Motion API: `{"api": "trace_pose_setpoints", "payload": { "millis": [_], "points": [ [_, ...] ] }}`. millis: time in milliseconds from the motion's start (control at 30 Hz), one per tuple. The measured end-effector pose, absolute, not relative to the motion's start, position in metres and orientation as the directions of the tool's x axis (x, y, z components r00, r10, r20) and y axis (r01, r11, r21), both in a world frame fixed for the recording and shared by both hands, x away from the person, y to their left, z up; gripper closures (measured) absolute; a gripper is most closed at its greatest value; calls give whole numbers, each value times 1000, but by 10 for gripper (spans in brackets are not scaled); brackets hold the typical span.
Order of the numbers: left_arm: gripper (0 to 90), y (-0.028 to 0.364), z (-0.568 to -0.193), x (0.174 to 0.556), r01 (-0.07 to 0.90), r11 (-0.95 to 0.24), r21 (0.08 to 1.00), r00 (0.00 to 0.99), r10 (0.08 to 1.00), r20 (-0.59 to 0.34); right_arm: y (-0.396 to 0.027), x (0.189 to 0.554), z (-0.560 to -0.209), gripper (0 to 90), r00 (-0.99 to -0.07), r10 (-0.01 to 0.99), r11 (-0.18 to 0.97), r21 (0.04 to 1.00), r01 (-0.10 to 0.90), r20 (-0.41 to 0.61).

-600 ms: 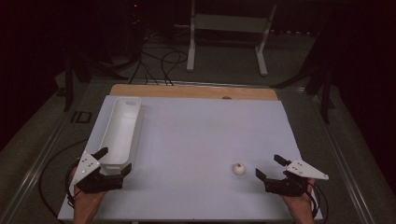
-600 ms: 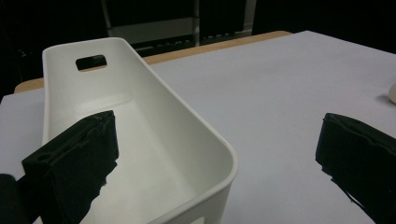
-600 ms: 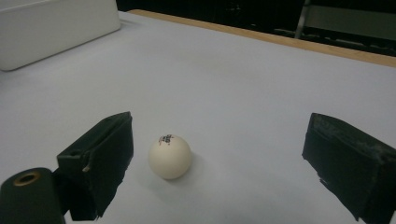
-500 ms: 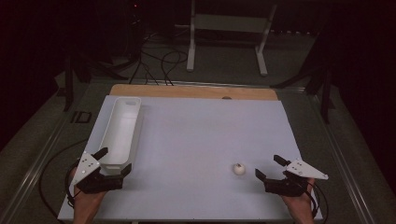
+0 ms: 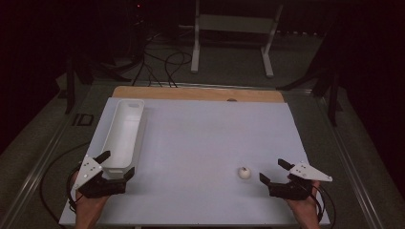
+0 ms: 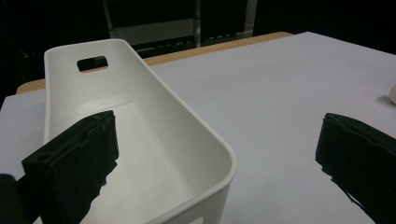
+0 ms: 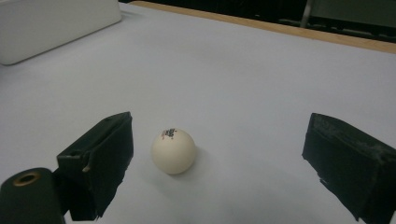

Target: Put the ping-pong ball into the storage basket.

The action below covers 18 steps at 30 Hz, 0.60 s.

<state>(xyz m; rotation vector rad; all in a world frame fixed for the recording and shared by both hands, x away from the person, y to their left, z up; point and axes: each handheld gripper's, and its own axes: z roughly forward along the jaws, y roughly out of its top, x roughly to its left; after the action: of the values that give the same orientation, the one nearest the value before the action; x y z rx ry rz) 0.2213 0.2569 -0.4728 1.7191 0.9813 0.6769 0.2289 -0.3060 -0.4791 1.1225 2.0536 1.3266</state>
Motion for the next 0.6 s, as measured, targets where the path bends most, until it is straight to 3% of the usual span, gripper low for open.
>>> {"api": "trace_pose_setpoints", "payload": {
  "millis": [600],
  "points": [
    [0, 255, -473, 222, 300, -169, 939, 506, 862, -7, -300, 239, -471, 86, -572, 818, 232, 874, 428, 63]
  ]
}}
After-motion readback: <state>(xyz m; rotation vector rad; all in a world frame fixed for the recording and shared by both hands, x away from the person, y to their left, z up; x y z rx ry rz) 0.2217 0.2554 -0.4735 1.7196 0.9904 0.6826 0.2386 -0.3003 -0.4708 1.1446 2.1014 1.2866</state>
